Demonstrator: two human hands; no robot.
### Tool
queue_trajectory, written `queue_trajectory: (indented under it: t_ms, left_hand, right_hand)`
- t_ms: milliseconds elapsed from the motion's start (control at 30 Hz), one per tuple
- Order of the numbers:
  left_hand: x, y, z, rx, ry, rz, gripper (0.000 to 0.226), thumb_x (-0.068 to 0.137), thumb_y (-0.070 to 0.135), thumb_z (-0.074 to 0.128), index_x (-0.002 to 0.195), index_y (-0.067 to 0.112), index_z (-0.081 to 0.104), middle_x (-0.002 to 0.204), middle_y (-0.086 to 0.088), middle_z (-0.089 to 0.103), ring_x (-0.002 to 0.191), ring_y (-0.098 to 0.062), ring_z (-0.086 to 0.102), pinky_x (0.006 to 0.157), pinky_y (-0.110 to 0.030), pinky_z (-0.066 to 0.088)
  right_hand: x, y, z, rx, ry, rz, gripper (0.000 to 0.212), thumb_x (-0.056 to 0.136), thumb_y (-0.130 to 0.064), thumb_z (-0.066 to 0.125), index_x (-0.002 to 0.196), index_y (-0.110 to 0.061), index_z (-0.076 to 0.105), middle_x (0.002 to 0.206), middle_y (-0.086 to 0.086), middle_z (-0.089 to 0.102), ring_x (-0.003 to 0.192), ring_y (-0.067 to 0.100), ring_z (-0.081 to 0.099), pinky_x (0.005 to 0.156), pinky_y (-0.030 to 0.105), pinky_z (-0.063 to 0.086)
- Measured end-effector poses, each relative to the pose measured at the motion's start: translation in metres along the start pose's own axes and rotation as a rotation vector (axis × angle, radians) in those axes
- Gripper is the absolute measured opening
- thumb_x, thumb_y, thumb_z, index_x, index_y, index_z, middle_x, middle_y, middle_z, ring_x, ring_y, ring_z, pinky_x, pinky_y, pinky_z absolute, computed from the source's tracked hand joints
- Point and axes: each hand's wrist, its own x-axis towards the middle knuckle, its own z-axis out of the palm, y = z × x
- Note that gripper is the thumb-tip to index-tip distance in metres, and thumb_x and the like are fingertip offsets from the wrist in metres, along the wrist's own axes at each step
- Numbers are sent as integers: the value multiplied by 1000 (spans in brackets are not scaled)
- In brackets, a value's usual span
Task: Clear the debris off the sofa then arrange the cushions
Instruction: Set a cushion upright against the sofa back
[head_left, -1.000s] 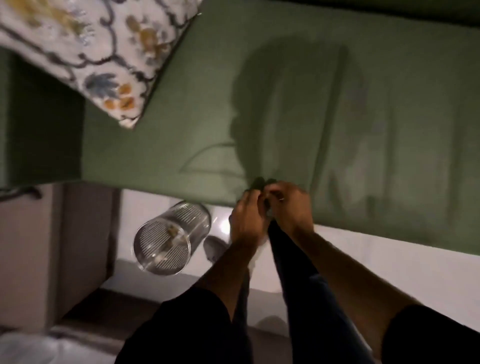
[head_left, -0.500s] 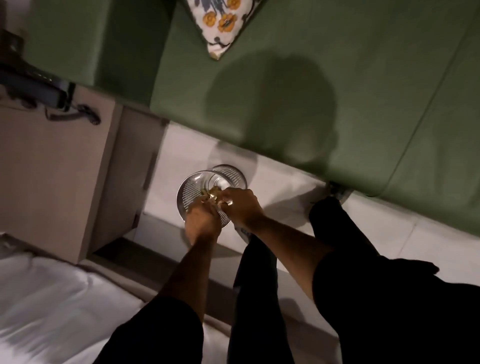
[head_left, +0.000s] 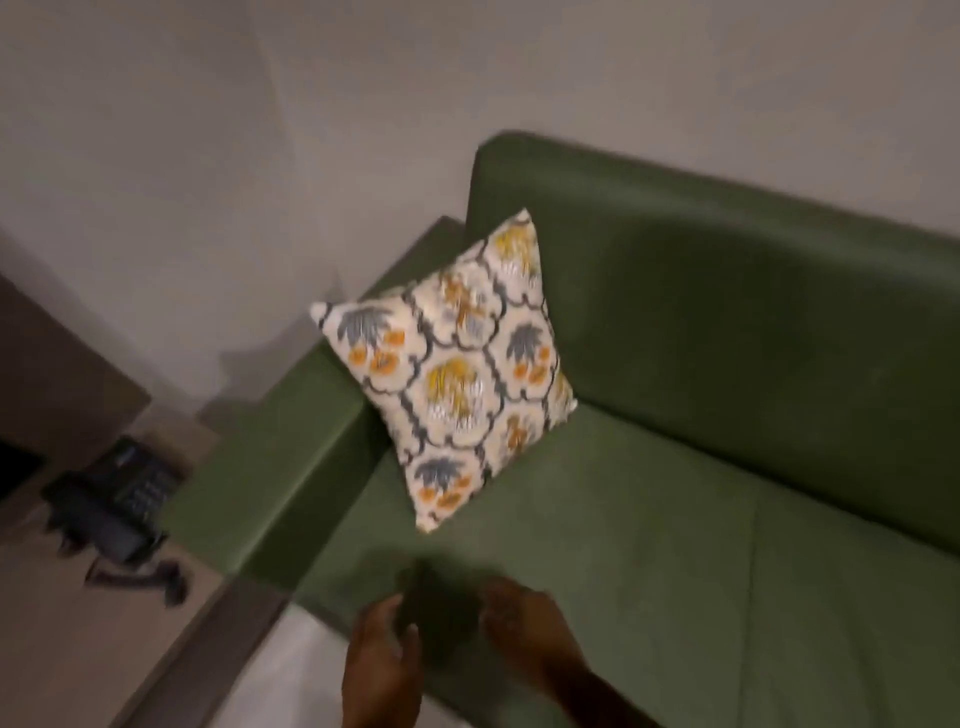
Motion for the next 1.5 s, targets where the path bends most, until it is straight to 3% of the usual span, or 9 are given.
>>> queue_trajectory:
  t_ms: [67,267,433,633,767,900,1100,1267,1500]
  left_hand:
    - [32,43,-6,-129,83,63,47,96,30,58,135,4,57,141,-21,56,132,-37,52,113,-46,37]
    - [110,140,-19,-566,218,-2,72,96,48,55,153,20,24,156,-13,39,137,-30,46,101,-34,46]
    - [153,164,-3,-588,261,-49,86,90,54,61,155,22,16,159,-11,31,143,-31,36,120,-49,30]
    - [176,154,20,-674,287,-34,96,82,59,68,153,33,9,158,-10,33,139,-26,40,110,-34,31]
    - [182,152,25,-705,297,-22,92,79,62,67,149,36,12,148,-2,45,126,-17,49,103,-33,39]
    - [177,150,19,-662,246,23,94,74,75,63,147,42,14,131,17,46,118,-7,46,100,-29,33]
    - [163,194,44,-575,-76,196,96,74,66,70,147,39,14,125,19,56,96,20,61,85,-21,46]
    - [158,255,85,-483,-286,359,86,81,65,65,147,38,18,142,4,54,117,-5,59,94,-29,52]
    - [181,288,120,-407,-339,325,77,89,60,58,147,34,15,147,-12,48,121,-27,58,103,-50,49]
  right_hand:
    - [24,-10,-53,80,104,-6,31,102,-30,53,129,-22,67,130,3,71,118,22,67,92,13,49]
    - [102,-35,-171,381,445,20,59,91,-57,62,140,-25,50,137,1,60,123,23,59,105,38,47]
    - [154,-42,-202,391,441,-3,86,86,-70,58,153,-23,33,159,11,37,142,30,42,119,48,36]
    - [197,-25,-220,538,350,19,117,68,-76,72,159,-24,19,162,5,37,144,27,43,120,47,36]
    - [200,-19,-213,619,335,0,130,50,-76,84,155,-22,30,151,-1,52,133,21,54,114,42,46]
    - [169,-5,-196,680,384,111,148,36,-82,85,158,-31,19,163,6,36,140,30,50,111,56,46]
    - [76,59,-179,844,759,173,112,45,-69,93,136,-28,41,134,3,61,118,29,66,95,54,58]
    - [28,99,-190,937,999,202,107,49,-59,97,138,-31,44,134,-3,60,120,17,64,99,49,58]
    - [24,146,-210,803,878,224,94,59,-46,94,136,-28,44,137,4,58,124,26,60,101,53,54]
